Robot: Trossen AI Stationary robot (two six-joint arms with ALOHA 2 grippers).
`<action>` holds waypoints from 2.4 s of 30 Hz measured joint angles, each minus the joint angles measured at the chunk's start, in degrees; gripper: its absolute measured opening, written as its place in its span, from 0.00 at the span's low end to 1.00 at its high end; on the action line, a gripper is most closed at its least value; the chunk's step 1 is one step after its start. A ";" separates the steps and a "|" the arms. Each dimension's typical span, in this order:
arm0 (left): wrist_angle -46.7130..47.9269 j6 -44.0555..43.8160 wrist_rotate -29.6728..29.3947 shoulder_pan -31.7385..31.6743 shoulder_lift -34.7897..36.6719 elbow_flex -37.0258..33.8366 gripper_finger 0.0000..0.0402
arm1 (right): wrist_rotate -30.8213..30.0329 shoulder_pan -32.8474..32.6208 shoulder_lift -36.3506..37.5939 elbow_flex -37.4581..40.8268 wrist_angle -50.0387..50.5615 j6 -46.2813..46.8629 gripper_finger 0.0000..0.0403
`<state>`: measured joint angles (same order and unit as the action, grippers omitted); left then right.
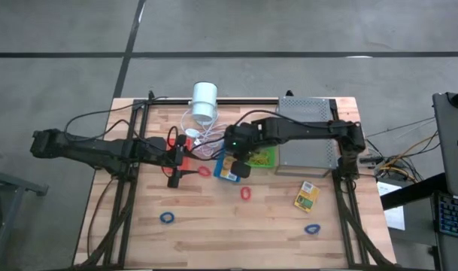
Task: Pick & Place Office Desk Supplies
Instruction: Put the pack of crayon into the blue bin
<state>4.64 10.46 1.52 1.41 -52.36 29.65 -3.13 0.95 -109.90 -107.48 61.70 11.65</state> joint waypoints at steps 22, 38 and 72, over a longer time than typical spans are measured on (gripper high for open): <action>1.66 0.00 0.00 -0.01 0.02 0.00 0.57 | 6.23 0.85 -16.16 -19.89 15.39 -4.32 0.02; 1.66 0.00 0.02 -0.07 0.02 0.00 0.57 | 8.13 0.83 -15.92 -19.15 12.52 -2.46 0.02; 1.66 0.00 0.00 -0.04 0.02 0.00 0.57 | -2.72 1.86 -15.86 -9.18 6.61 -5.78 0.02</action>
<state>6.31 10.46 1.52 1.37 -52.34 29.65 -5.85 2.81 -125.75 -116.65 68.31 5.87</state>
